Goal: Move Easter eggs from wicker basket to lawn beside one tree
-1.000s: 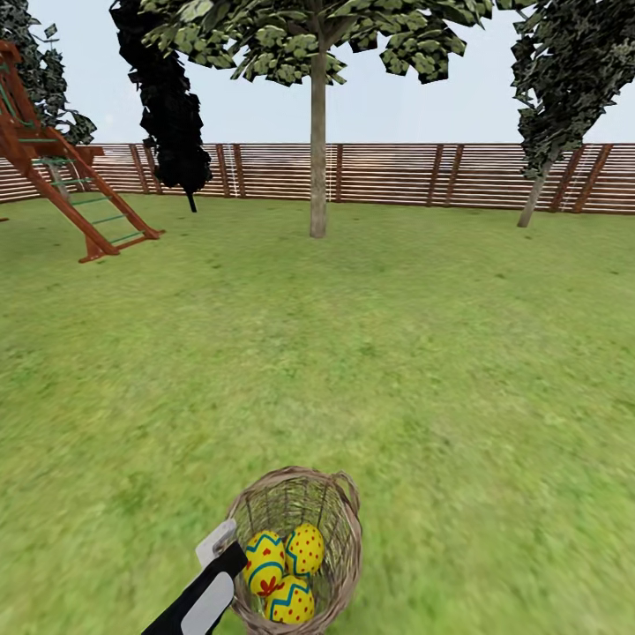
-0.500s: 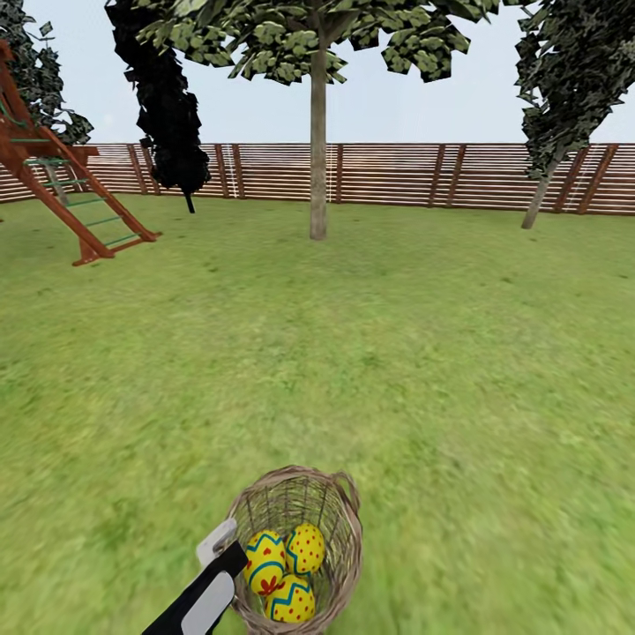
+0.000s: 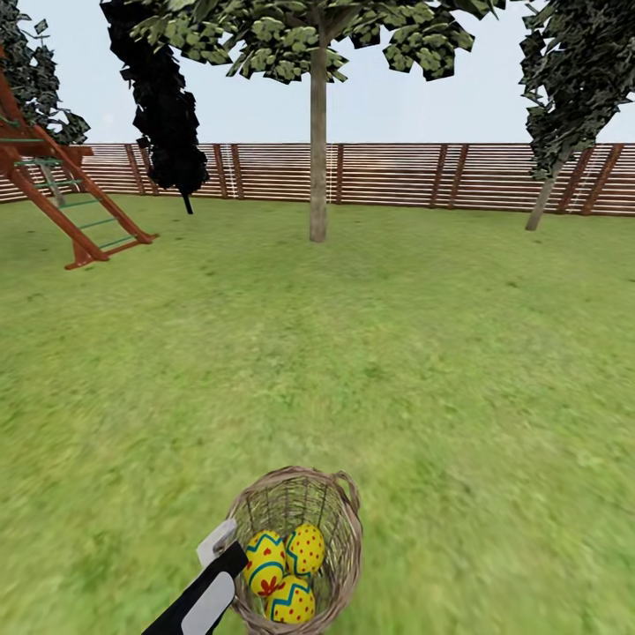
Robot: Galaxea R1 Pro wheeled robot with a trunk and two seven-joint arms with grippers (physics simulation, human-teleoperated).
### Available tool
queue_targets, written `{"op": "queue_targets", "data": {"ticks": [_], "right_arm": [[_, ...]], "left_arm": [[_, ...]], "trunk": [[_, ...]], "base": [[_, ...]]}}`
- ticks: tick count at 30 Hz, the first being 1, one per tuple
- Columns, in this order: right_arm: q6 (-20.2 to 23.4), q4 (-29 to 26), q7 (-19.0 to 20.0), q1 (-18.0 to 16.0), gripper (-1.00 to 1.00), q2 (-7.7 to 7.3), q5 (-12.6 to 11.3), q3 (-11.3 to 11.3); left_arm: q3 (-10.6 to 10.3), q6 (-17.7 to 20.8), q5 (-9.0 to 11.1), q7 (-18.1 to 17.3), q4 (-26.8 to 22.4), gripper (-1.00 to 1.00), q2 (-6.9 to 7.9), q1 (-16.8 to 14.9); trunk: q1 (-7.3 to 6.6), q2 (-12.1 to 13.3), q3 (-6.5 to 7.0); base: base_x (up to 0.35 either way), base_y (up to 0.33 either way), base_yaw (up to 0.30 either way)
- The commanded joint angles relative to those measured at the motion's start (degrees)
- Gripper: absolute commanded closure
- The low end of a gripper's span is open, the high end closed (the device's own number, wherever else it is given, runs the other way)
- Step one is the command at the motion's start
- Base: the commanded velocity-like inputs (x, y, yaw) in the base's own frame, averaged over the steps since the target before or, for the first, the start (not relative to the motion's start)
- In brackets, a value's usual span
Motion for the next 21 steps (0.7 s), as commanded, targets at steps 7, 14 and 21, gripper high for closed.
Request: {"op": "queue_targets", "data": {"ticks": [7,14,21], "right_arm": [[-0.34,0.39,-0.25,-0.09,-1.00,-0.02,0.43,-0.49],[-0.35,0.37,-0.25,-0.09,-1.00,-0.13,0.42,-0.49],[-0.35,0.36,-0.25,-0.09,-1.00,-0.14,0.40,-0.49]], "left_arm": [[-0.42,-0.29,0.50,0.35,-0.09,1.00,0.06,-0.07],[-0.42,-0.29,0.50,0.35,-0.16,1.00,0.05,-0.05],[-0.42,-0.29,0.50,0.35,-0.16,1.00,0.05,-0.08]], "trunk": [[0.03,-0.03,-0.05],[0.03,-0.03,-0.05],[0.03,-0.03,-0.05]], "base": [[0.341,0.000,0.000],[0.339,0.000,0.000],[0.337,0.000,0.000]]}}
